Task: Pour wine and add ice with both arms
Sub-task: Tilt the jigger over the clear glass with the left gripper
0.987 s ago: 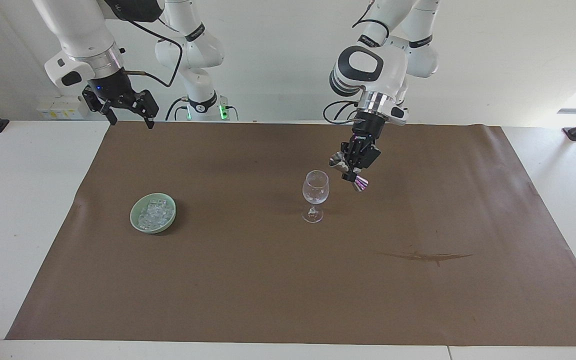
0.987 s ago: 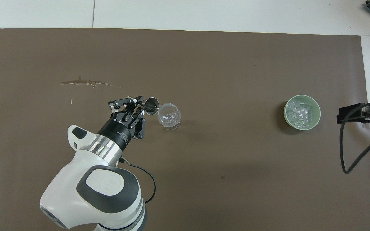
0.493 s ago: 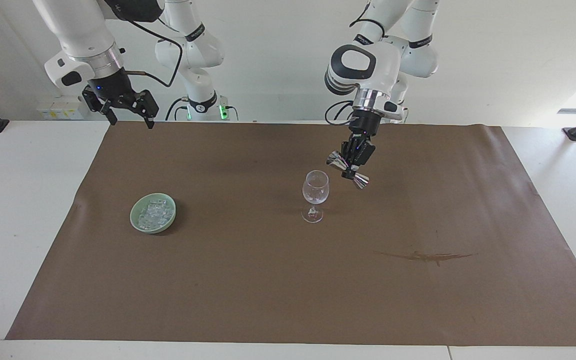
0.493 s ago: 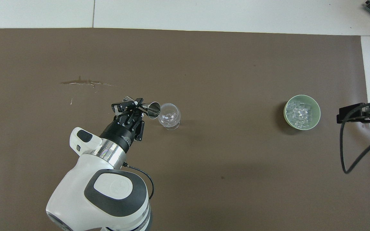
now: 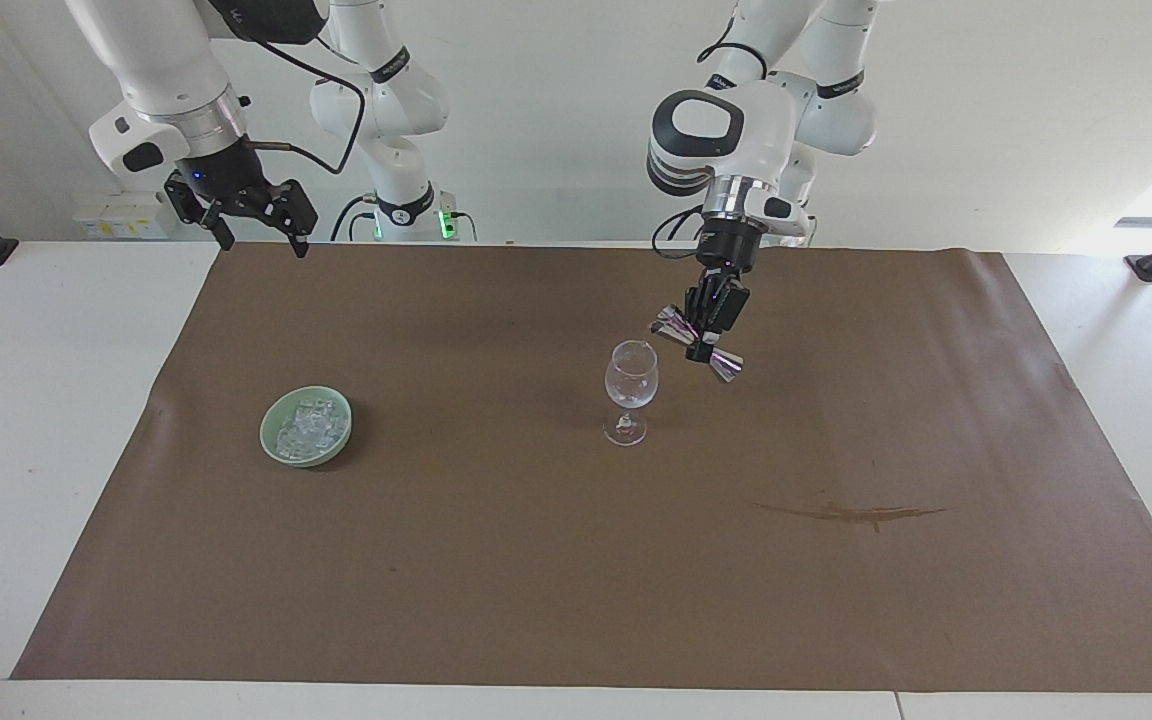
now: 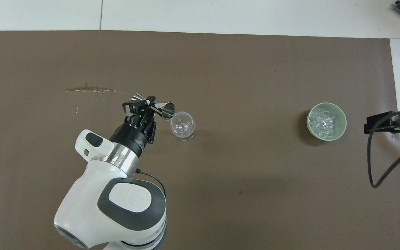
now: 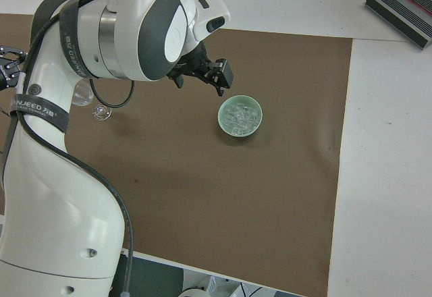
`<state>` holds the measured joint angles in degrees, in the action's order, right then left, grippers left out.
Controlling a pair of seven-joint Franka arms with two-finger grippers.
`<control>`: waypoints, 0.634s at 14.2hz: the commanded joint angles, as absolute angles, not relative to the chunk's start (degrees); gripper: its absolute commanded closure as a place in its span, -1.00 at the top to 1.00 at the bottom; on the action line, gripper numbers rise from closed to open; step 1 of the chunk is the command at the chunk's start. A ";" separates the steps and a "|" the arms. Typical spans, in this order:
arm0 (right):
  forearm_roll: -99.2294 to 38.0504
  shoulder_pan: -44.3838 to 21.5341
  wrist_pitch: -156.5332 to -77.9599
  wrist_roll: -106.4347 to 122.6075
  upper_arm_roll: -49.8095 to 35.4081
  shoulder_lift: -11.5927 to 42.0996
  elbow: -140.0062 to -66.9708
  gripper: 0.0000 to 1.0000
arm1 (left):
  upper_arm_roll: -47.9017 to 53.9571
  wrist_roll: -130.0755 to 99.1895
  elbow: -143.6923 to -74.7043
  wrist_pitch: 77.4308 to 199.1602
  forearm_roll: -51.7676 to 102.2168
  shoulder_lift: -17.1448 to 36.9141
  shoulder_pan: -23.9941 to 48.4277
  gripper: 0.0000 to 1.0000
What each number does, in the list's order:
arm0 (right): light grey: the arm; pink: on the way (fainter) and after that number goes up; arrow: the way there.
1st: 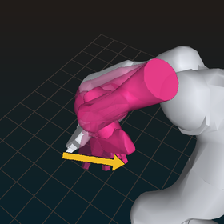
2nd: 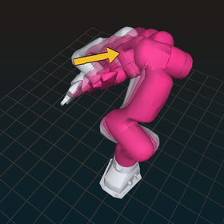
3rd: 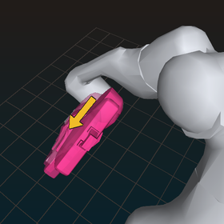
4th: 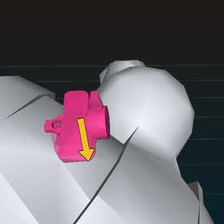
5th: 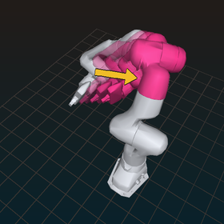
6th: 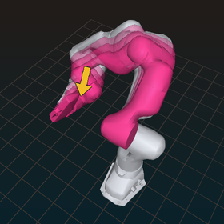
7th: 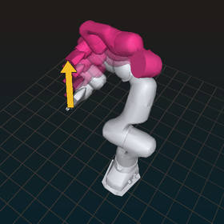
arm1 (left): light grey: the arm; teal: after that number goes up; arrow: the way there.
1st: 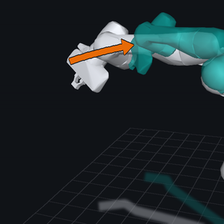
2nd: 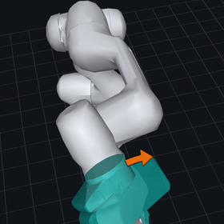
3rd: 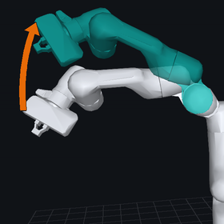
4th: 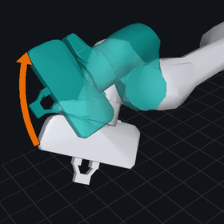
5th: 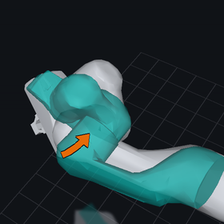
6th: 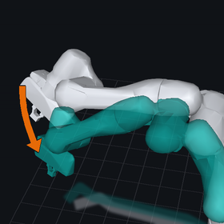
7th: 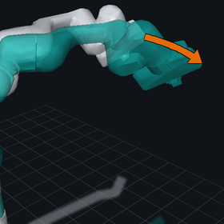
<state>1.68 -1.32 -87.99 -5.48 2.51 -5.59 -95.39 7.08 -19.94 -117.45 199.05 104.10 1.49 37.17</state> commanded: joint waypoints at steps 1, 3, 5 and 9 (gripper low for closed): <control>1.32 -0.97 -88.24 -4.04 2.20 -6.33 -96.15 1.00 | 6.68 -18.72 -115.75 200.74 102.22 2.72 37.88 -1.00; 1.32 -0.97 -88.24 -4.04 2.20 -6.33 -96.15 1.00 | 6.68 -17.85 -115.75 200.74 101.17 2.72 37.88 -1.00; 1.32 -0.97 -88.24 -4.13 2.20 -6.33 -96.15 1.00 | 6.68 -16.09 -115.66 200.74 100.90 2.81 37.88 -1.00; 1.32 -0.97 -88.24 -4.04 2.20 -6.33 -96.15 1.00 | 6.77 -14.15 -115.49 200.74 99.93 2.81 37.88 -1.00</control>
